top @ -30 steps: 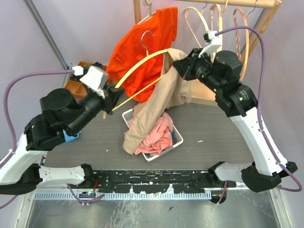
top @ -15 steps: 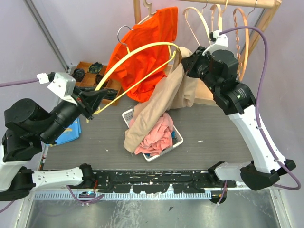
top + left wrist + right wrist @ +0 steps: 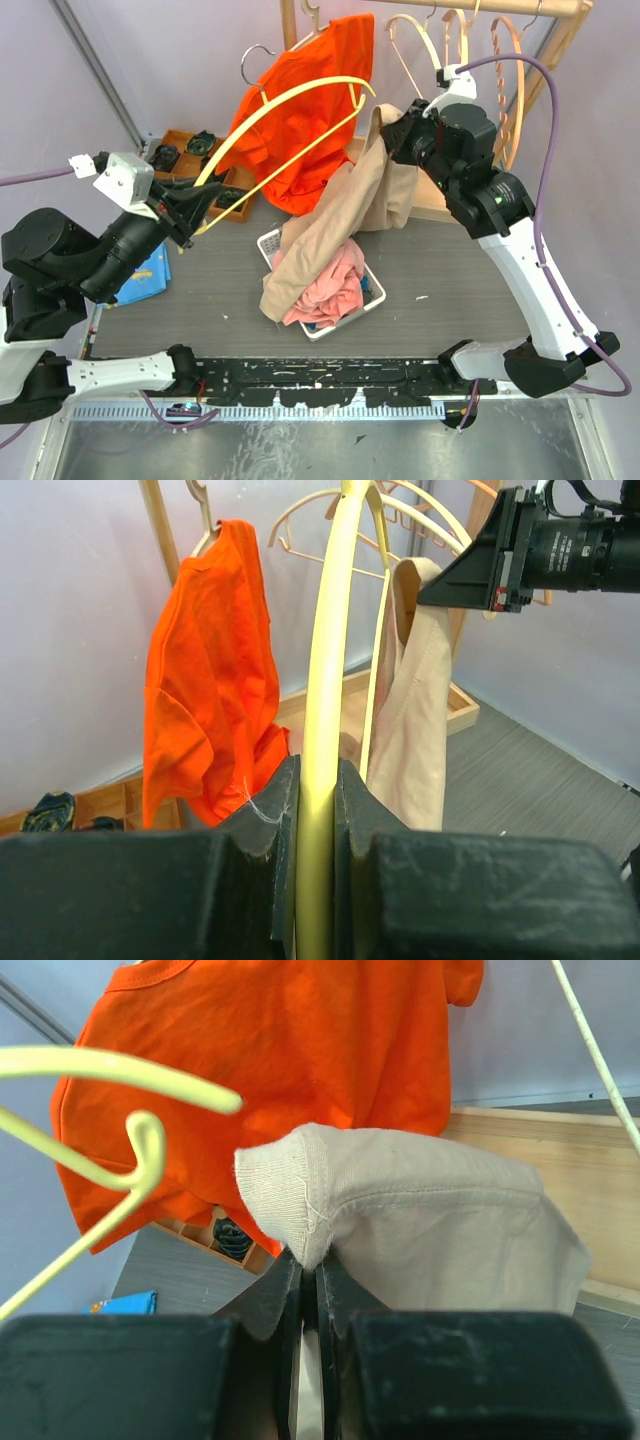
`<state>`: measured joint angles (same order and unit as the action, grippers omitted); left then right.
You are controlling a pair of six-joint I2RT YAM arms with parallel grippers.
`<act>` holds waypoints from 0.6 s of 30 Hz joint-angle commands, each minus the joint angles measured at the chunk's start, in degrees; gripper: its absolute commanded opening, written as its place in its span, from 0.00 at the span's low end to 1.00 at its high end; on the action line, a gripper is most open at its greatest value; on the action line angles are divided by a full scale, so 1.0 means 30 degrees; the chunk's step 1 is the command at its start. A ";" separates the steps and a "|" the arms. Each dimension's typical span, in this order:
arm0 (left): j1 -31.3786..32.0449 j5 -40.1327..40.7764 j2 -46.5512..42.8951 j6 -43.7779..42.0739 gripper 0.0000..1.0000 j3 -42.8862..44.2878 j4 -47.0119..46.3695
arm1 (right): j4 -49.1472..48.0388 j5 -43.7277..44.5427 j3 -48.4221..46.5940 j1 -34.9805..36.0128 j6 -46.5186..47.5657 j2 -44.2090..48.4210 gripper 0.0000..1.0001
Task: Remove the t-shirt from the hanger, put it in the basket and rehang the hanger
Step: Remove the T-shirt from the hanger, then place the hanger on the clothesline.
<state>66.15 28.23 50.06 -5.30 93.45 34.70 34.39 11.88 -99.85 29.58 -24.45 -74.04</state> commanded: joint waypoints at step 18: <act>-0.0604 0.4519 0.5835 -0.2889 0.00 0.2967 -0.5003 | -0.2353 -0.7297 0.2927 0.0248 0.0433 0.3537 0.01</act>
<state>65.80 38.41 64.25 -12.23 98.37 25.28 32.56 -5.41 -92.40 29.85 -24.40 -68.77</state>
